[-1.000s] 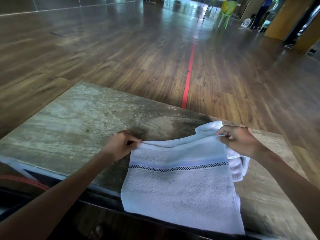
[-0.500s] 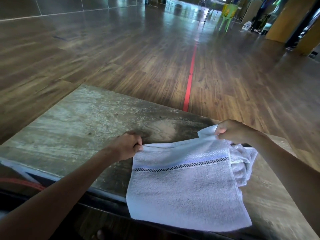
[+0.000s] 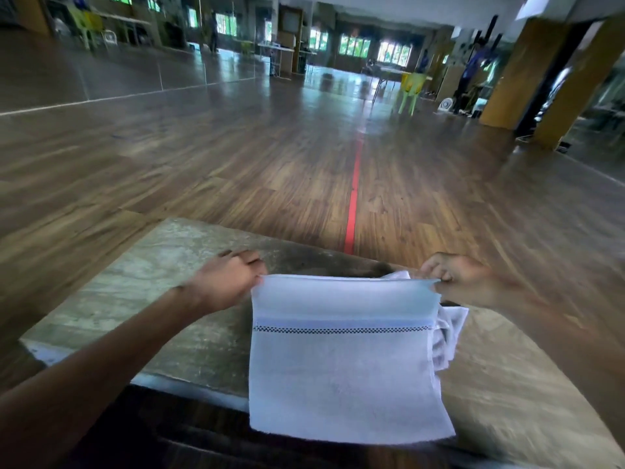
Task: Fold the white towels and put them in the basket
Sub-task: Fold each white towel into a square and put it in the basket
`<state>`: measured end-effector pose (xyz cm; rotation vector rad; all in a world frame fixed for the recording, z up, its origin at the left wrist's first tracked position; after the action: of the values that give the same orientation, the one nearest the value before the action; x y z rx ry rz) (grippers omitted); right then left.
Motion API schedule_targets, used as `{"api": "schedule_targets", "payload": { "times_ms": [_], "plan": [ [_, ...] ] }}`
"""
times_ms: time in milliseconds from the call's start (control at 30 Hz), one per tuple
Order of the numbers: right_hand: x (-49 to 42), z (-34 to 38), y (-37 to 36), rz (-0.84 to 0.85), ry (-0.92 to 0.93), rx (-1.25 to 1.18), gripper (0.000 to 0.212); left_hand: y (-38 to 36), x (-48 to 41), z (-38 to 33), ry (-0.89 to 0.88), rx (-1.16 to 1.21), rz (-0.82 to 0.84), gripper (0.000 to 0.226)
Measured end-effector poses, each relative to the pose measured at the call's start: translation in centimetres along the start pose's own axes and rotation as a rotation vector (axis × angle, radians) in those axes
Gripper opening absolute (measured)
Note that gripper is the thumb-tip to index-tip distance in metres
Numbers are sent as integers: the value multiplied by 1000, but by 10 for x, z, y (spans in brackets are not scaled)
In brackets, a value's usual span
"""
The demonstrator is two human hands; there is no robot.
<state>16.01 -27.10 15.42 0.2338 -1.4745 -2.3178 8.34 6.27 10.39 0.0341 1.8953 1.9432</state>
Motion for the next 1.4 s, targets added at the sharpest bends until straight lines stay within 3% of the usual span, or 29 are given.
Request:
{"api": "schedule_targets", "payload": {
  "times_ms": [67,167,500,700,800,867,967,1067,1100,1233,1400],
  "plan": [
    [13,13,17,7,17,57,23,37,-5,2,75,46,-5,33],
    [29,37,52,13,55,162,27,85,-10,17,211,187,21,15],
    [80,119,175,-240,183,299,11,247,-16,11,101,366,-163,6],
    [99,130,195,-185,163,261,13,274,-15,8,58,811,-185,11],
    [108,125,185,31,115,154,12,275,-13,3,21,722,-64,12],
    [113,119,172,207,74,114,12,262,-10,4,50,714,131,17],
    [113,110,156,361,63,39,13,239,0,6,75,802,396,47],
    [101,99,141,391,45,-35,14,222,-1,13,95,759,417,72],
    [95,96,133,391,34,-55,13,215,-3,17,107,724,394,67],
    [58,93,110,264,26,-61,10,188,-16,37,126,431,213,7],
    [17,122,122,-189,177,-18,6,196,-25,74,209,88,-48,15]
  ]
}}
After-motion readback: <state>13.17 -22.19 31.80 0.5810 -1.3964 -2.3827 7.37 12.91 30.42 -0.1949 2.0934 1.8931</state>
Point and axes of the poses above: each hand's wrist, its own x-axis away from the middle knuckle, its own y-axis out of the back of the hand, z = x × y, the point moved 9 cm from there along -x, towards the middle knuckle, and after that the axes turned 2 degrees about y, right-handed, at the moved point
